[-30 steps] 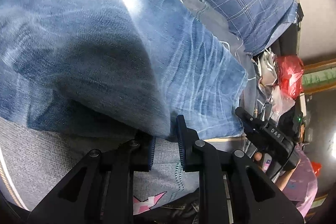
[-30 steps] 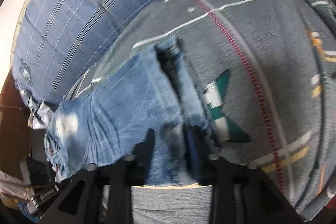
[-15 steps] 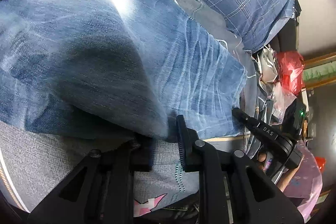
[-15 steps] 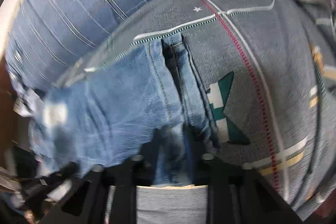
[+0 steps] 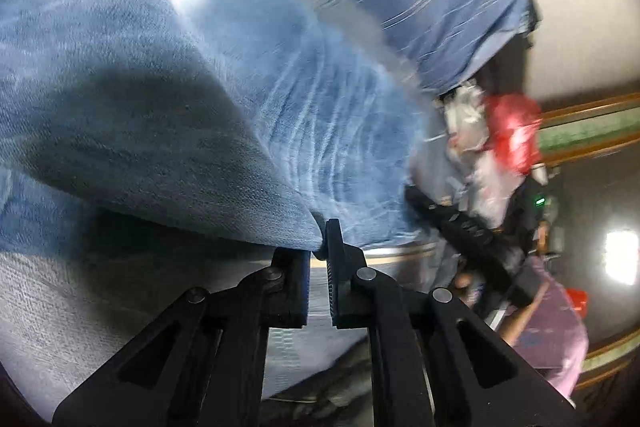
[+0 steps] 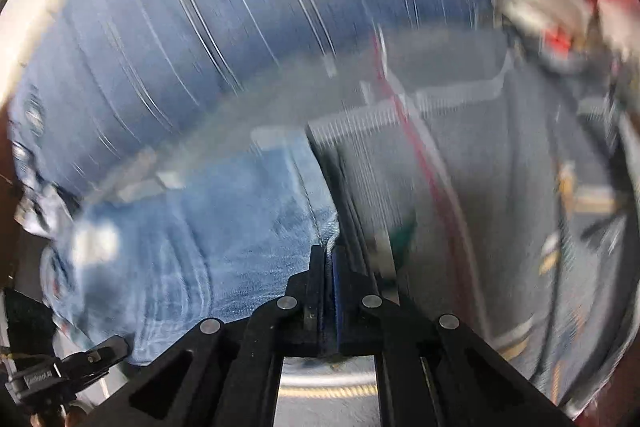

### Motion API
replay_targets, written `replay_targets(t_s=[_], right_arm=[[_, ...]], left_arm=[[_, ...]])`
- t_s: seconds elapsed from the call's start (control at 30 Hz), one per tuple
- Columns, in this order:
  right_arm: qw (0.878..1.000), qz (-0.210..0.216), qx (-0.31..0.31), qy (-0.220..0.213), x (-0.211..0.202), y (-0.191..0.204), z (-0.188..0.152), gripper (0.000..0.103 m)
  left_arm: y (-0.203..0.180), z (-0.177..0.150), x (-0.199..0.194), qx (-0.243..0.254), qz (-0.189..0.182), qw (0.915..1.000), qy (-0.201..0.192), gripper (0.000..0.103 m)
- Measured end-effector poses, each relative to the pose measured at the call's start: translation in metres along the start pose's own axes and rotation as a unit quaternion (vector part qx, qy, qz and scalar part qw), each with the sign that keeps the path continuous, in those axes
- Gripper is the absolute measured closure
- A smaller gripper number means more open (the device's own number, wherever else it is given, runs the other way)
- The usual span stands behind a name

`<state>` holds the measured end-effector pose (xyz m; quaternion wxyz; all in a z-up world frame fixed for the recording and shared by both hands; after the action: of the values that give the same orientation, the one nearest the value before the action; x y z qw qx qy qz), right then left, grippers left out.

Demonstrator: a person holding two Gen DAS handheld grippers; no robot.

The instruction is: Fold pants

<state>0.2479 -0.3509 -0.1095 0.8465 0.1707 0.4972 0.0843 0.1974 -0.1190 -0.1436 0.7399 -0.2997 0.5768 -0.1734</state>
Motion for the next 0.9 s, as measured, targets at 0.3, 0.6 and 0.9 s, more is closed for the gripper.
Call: replay_targets(t_s=[0.3,0.6,0.9], right_arm=[[0.994,0.003,-0.025,-0.103,-0.044,0.021,0.017,0.095],[0.967,0.143,-0.087,-0.193,-0.094,0.108,0.025,0.047],[0.939,0.208,-0.262,-0.082,-0.05,0.299,-0.012,0.047]], left_arm=[[-0.016,-0.013,-0.046,0.018,-0.061,0.998,-0.006,0.059],[0.009,0.003,-0.142,0.021,-0.015,0.9942,-0.105,0.056],[0.12,0.083,-0.237,-0.108,0.047,0.9767,-0.179,0.056]])
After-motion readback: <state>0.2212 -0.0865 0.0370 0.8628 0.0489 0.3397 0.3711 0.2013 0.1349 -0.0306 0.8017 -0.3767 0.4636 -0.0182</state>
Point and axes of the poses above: each gripper's, at about its wrist camera, not at the fingertips, and x roughly the way its jaws point, y to its left, z to its top, the point moved 9 cm from there along x, roughly the way its jaws point, and after that the axes turned 9 degrees about z, right-handed, at the moved point
